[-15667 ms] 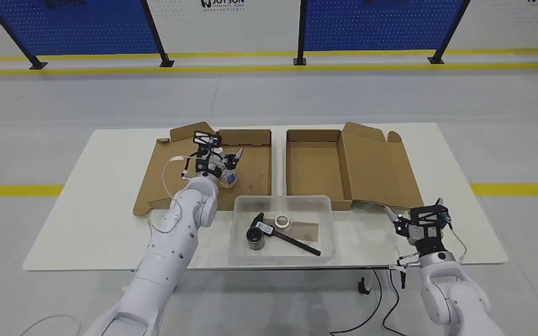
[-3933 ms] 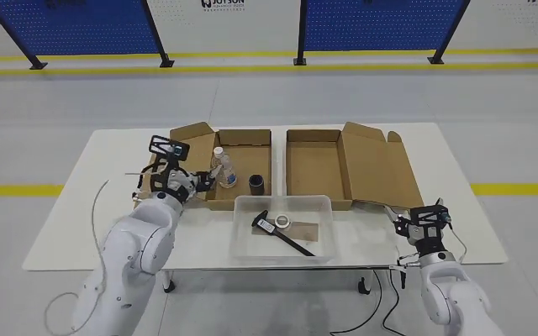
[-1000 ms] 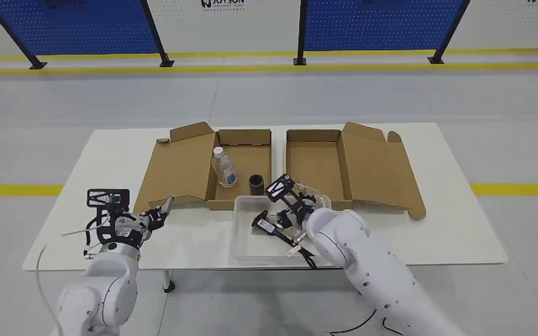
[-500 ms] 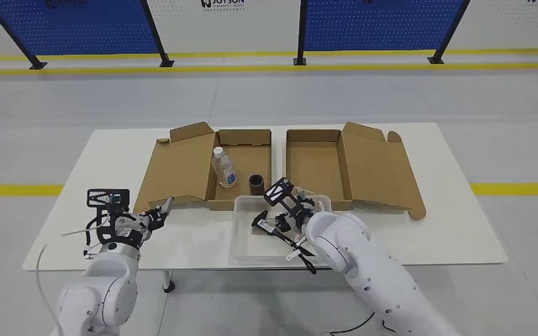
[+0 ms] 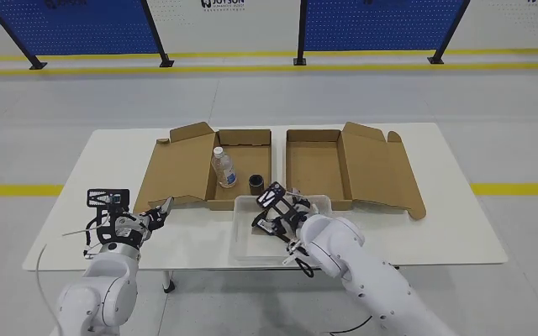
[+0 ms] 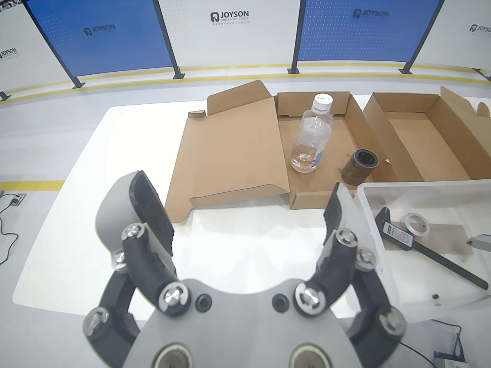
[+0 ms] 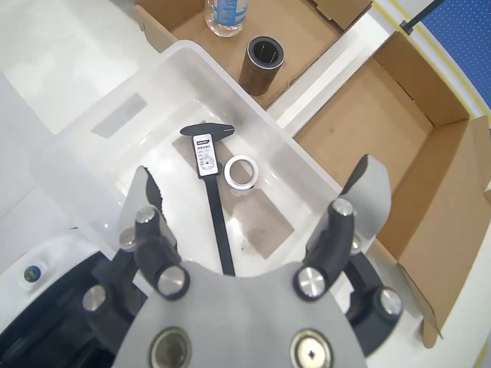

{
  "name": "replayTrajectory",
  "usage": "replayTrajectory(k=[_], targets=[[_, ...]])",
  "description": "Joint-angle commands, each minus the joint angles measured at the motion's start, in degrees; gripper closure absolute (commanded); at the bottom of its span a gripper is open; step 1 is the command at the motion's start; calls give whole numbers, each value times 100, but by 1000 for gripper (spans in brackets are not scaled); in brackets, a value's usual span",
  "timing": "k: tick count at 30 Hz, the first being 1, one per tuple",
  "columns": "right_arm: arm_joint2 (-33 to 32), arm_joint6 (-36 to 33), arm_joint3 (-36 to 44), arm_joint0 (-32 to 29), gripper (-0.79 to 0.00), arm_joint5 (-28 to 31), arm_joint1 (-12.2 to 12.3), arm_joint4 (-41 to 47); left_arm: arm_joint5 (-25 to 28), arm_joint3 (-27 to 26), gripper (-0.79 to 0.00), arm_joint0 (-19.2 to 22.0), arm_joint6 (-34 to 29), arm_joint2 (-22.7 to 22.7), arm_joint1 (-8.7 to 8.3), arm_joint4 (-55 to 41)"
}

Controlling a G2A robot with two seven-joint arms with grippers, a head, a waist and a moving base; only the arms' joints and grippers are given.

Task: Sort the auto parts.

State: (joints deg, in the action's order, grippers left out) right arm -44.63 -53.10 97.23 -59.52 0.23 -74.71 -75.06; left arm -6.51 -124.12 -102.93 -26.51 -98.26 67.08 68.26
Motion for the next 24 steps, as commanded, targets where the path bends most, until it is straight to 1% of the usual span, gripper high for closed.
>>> replayTrajectory(k=[1,3,8,9,12,14,15,16,18,24], targets=[[173,-259,-78,186,-785,-103,-79,20,0,0,-785,0,0,0,0,0],[354,-569,-206,402,-785,-228,-178,62,0,0,-785,0,0,0,0,0],[698,-1345,-606,932,-785,-319,-411,269,0,0,-785,0,0,0,0,0],[754,-1473,-684,1027,-773,-349,-453,265,0,0,-785,0,0,0,0,0],[912,-1696,-924,1209,-502,-445,-570,265,0,0,-785,0,0,0,0,0],[972,-1699,-1100,1268,-431,-490,-634,314,0,0,-785,0,0,0,0,0],[992,-1683,-1191,1295,-419,-491,-662,331,0,0,-785,0,0,0,0,0],[1013,-1631,-1276,1312,-440,-484,-687,339,0,0,-785,0,0,0,0,0],[1066,-1579,-1488,1331,-388,-432,-730,337,0,0,-785,0,0,0,0,0],[1127,-1307,-1999,1368,-376,-402,-853,368,0,0,-785,0,0,0,0,0]])
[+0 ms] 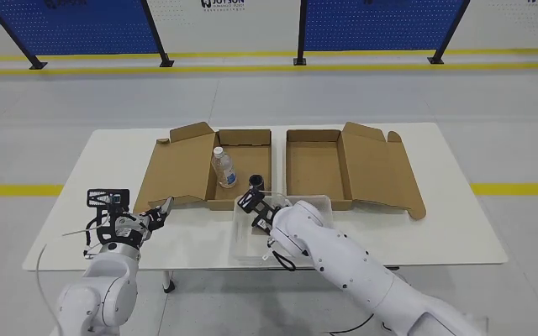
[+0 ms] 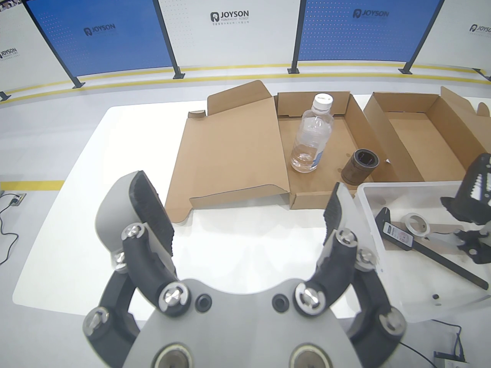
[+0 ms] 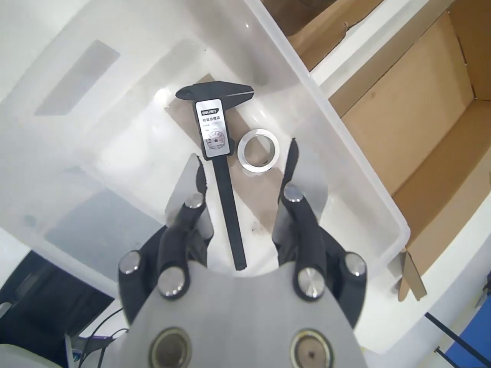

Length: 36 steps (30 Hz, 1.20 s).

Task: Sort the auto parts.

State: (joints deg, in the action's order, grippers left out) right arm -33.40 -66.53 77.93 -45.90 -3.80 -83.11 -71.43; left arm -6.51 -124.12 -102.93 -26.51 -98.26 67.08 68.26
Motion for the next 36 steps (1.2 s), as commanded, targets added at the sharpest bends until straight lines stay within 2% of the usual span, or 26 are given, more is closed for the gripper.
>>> replayTrajectory(k=[1,6,10,25,36], targets=[[18,66,-158,13,-360,22,-36,23,0,0,-785,0,0,0,0,0],[94,243,-619,99,-314,159,-162,132,0,0,-785,0,0,0,0,0],[179,378,-945,172,-339,265,-281,254,0,0,-785,0,0,0,0,0],[405,955,-2038,437,-351,372,-760,660,0,0,-785,0,0,0,0,0],[355,1242,-2533,509,-372,361,-968,808,0,0,-785,0,0,0,0,0]])
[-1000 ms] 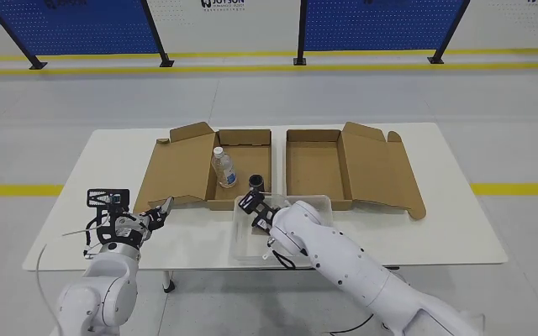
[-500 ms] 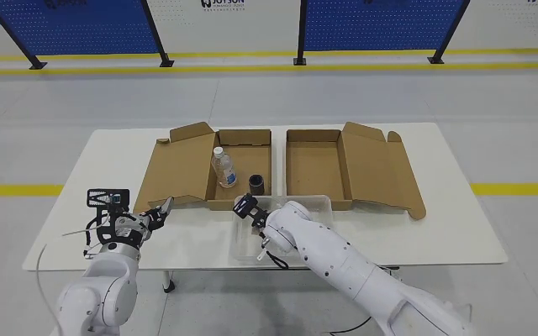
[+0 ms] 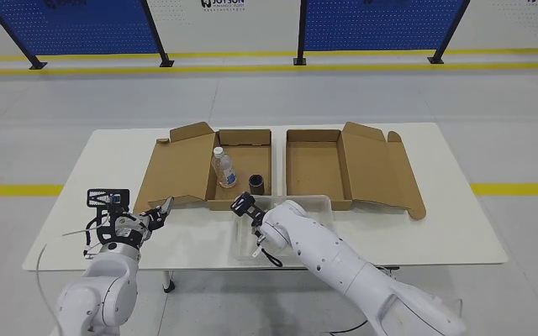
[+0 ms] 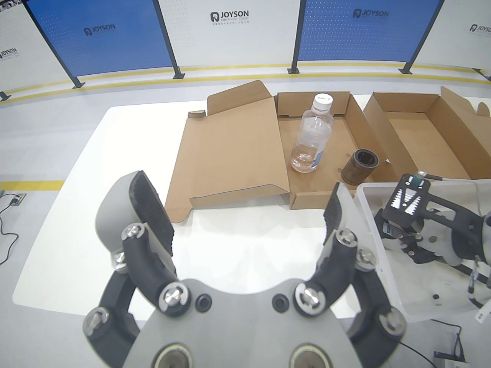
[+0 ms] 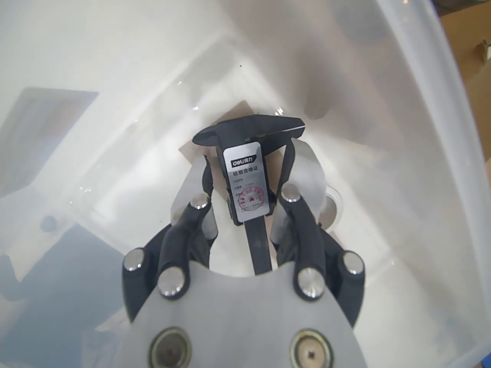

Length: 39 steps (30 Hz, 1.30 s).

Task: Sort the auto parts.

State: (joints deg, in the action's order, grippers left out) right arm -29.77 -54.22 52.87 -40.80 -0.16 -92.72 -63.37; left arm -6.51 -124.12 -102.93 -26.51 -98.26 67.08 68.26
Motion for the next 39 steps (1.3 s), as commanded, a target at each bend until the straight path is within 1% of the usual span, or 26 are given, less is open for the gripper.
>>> replayTrajectory(k=[1,8,13,14,16,17,18,20,21,29,34,39], targets=[[-14,17,-55,2,-372,1,-18,-3,0,0,-785,0,0,0,0,0],[-110,63,-207,-24,-372,-14,-62,-7,0,0,-785,0,0,0,0,0],[-171,64,-256,-54,-348,38,-86,6,0,0,-785,0,0,0,0,0],[-182,64,-261,-59,-326,66,-90,9,0,0,-785,0,0,0,0,0],[-223,75,-248,-73,-259,66,-93,19,0,0,-785,0,0,0,0,0],[-242,70,-237,-78,-200,61,-91,7,0,0,-785,0,0,0,0,0],[-258,67,-223,-86,-120,75,-89,-5,0,0,-785,0,0,0,0,0],[-291,49,-186,-104,-31,73,-81,-44,0,0,-785,0,0,0,0,0],[-308,36,-155,-115,0,71,-76,-65,0,0,-785,0,0,0,0,0],[-507,-40,364,-330,0,-11,20,-290,0,0,-785,0,0,0,0,0],[-749,-117,892,-590,0,-132,149,-504,0,0,-785,0,0,0,0,0],[-1025,-239,1450,-885,0,-119,292,-708,0,0,-785,0,0,0,0,0]])
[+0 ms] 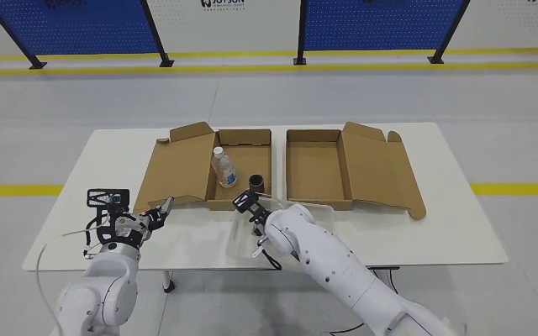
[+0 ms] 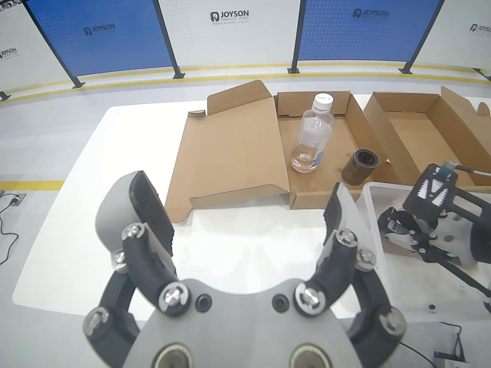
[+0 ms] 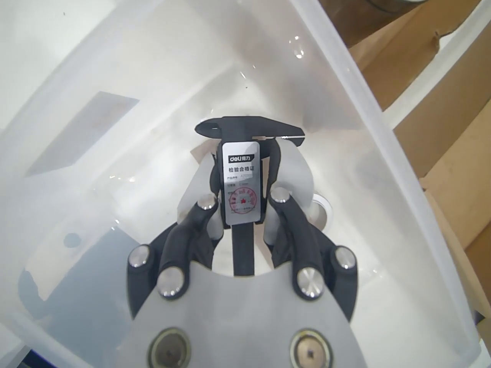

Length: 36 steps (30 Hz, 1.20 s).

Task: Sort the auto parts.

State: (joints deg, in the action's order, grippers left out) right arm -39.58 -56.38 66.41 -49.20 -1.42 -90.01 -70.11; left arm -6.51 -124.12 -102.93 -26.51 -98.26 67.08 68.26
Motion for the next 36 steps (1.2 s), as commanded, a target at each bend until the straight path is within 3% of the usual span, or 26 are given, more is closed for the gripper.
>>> replayTrajectory(k=[1,17,36], targets=[[-94,-61,208,-105,0,16,49,-79,0,0,-785,0,0,0,0,0],[-990,-17,1540,-936,0,264,364,-211,0,0,-785,0,0,0,0,0],[-1671,511,2455,-1499,0,234,495,287,0,0,-785,0,0,0,0,0]])
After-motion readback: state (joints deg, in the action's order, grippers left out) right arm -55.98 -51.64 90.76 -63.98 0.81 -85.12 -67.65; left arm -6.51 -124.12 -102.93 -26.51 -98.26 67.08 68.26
